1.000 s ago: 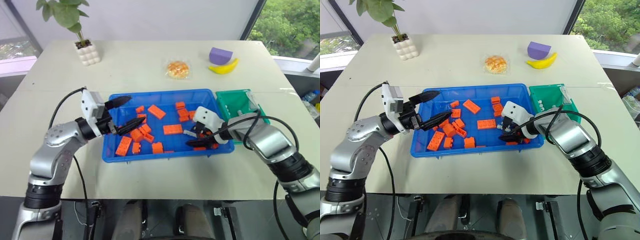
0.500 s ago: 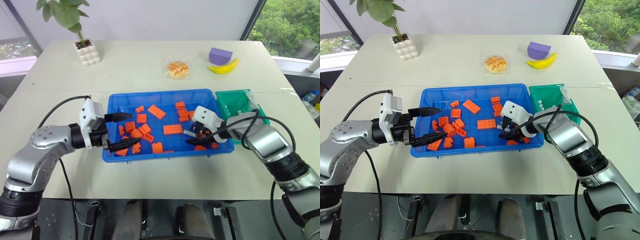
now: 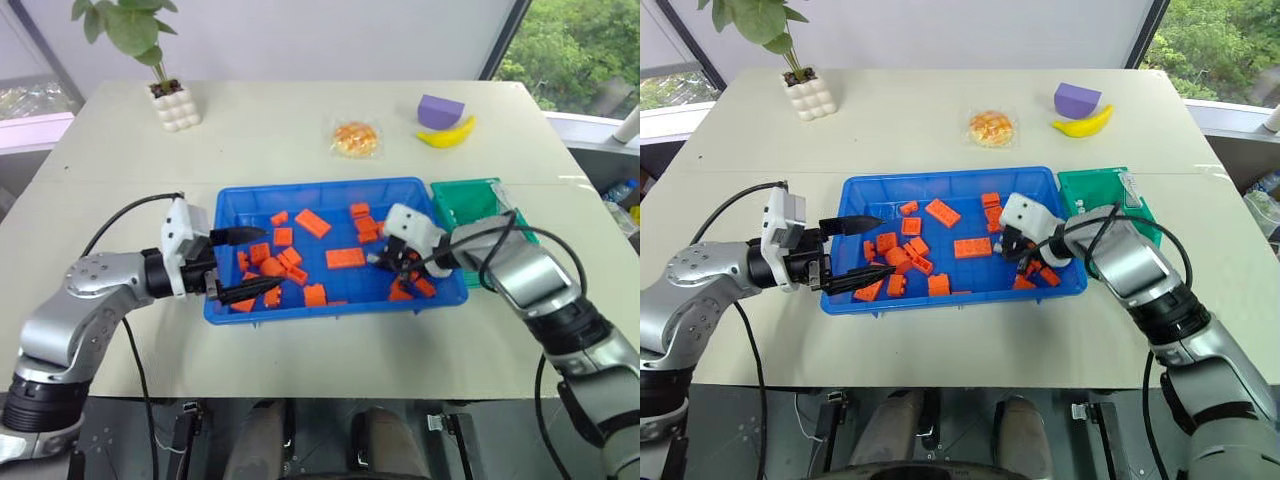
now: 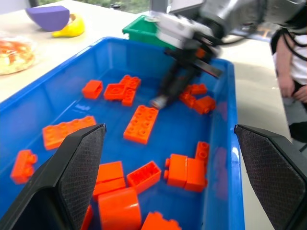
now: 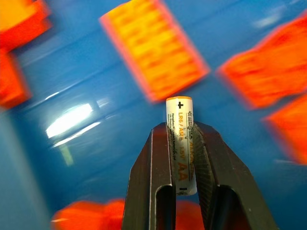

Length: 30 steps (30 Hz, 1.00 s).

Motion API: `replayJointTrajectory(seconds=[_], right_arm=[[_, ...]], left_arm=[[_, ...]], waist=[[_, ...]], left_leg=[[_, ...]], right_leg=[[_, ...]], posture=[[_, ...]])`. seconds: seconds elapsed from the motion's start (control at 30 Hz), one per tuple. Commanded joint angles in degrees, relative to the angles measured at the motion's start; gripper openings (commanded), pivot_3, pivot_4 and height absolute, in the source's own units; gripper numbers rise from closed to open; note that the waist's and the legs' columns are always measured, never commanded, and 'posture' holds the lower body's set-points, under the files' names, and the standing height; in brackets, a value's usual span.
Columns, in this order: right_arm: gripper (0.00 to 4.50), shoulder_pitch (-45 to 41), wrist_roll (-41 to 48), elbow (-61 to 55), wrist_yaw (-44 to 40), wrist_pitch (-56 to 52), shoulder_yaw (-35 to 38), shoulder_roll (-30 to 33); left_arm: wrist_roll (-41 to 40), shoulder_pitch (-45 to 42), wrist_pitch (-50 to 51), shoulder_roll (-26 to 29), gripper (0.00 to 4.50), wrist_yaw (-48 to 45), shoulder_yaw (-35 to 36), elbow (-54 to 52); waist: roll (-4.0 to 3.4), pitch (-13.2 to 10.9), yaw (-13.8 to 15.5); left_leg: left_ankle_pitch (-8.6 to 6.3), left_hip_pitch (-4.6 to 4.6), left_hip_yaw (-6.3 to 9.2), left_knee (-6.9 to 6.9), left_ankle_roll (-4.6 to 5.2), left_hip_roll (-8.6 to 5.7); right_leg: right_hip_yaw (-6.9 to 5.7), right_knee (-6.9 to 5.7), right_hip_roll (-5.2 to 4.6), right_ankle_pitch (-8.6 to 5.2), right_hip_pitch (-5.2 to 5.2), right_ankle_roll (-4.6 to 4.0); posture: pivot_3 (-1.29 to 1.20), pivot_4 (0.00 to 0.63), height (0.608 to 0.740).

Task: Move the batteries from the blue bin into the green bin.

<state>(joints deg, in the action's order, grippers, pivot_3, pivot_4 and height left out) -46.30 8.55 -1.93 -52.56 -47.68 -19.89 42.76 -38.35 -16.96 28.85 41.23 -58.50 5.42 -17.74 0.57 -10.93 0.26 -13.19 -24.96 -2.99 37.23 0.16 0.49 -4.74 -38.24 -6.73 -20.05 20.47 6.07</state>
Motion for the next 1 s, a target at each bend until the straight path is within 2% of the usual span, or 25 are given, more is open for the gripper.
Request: replayJointTrajectory(seconds=[0.03, 0.17, 0.33, 0.53, 0.77, 0.83, 0.87, 1.0], right_arm=[[0.03, -7.27, 0.36, 0.99, -0.37, 0.13, 6.25, 1.89], [0.03, -10.24, -2.75, 5.01, -2.62, 4.0, 7.35, 8.3], [0.03, -7.32, -3.44, 5.85, -3.23, 4.56, 9.91, 13.83], [0.03, -1.78, -2.82, 1.8, -2.3, 1.56, 13.48, 16.37], [0.03, 6.38, -2.44, -1.53, -0.2, -0.08, 16.81, 16.26], [1.15, 7.88, -2.54, -1.32, 0.22, 0.58, 17.3, 16.34], [1.52, 8.38, -2.79, -1.36, 0.54, 0.94, 17.38, 16.43], [3.54, 7.58, -3.12, -0.26, 2.11, 1.97, 17.72, 15.62]], left_arm=[[0.08, -4.34, -3.23, -2.46, 4.5, -0.1, 0.75, 3.0], [1.28, -10.1, -4.83, -4.79, 4.5, -3.07, -0.7, 10.36], [3.48, -16.64, -7.12, -6.79, 4.5, -7.03, -2.8, 18.03], [5.61, -21.45, -8.73, -8.51, 4.5, -11.83, -5.49, 23.93], [7.51, -24.64, -10.54, -10.27, 4.5, -14.36, -6.31, 28.01], [7.8, -24.76, -10.79, -10.45, 4.5, -14.46, -6.19, 28.27], [7.9, -24.75, -10.83, -10.46, 4.5, -14.48, -6.04, 28.3], [7.92, -24.27, -10.77, -10.26, 4.5, -13.73, -4.99, 27.9]], waist=[[0.0, 0.0, 0.15], [0.13, 0.05, 0.72], [0.11, 0.04, 0.28], [0.1, 0.03, -0.51], [0.1, 0.03, -0.73], [0.1, 0.03, -0.75], [0.1, 0.03, -0.77], [0.1, 0.03, -0.81]], left_leg=[[0.0, 0.0, 0.02, -0.01, 0.0, 0.0], [-0.02, -0.01, 0.08, -0.03, 0.03, -0.1], [-0.06, -0.06, -0.01, 0.04, 0.11, -0.15], [-0.05, -0.06, -0.08, 0.0, 0.09, -0.04], [-0.05, -0.06, -0.05, 0.05, 0.09, -0.06], [-0.05, -0.06, -0.04, 0.04, 0.09, -0.05], [-0.05, -0.06, -0.04, 0.04, 0.09, -0.05], [-0.05, -0.06, -0.03, 0.05, 0.09, -0.05]], right_leg=[[0.0, 0.0, 0.01, 0.0, -0.01, 0.0], [-0.03, 0.03, -0.04, 0.0, -0.06, 0.0], [-0.02, 0.06, -0.09, 0.02, -0.04, 0.04], [-0.03, 0.03, -0.03, 0.02, 0.03, 0.04], [-0.03, 0.03, -0.04, 0.02, -0.02, 0.04], [-0.03, 0.03, -0.04, 0.02, -0.02, 0.04], [-0.03, 0.03, -0.04, 0.02, -0.02, 0.04], [-0.03, 0.03, -0.04, 0.02, -0.01, 0.04]], posture=[[0.0, 0.15, 0.739], [0.0, 0.15, 0.739], [0.0, 0.15, 0.739], [0.0, 0.15, 0.739], [0.0, 0.15, 0.739], [0.0, 0.15, 0.739], [0.0, 0.15, 0.739], [0.0, 0.15, 0.739]])
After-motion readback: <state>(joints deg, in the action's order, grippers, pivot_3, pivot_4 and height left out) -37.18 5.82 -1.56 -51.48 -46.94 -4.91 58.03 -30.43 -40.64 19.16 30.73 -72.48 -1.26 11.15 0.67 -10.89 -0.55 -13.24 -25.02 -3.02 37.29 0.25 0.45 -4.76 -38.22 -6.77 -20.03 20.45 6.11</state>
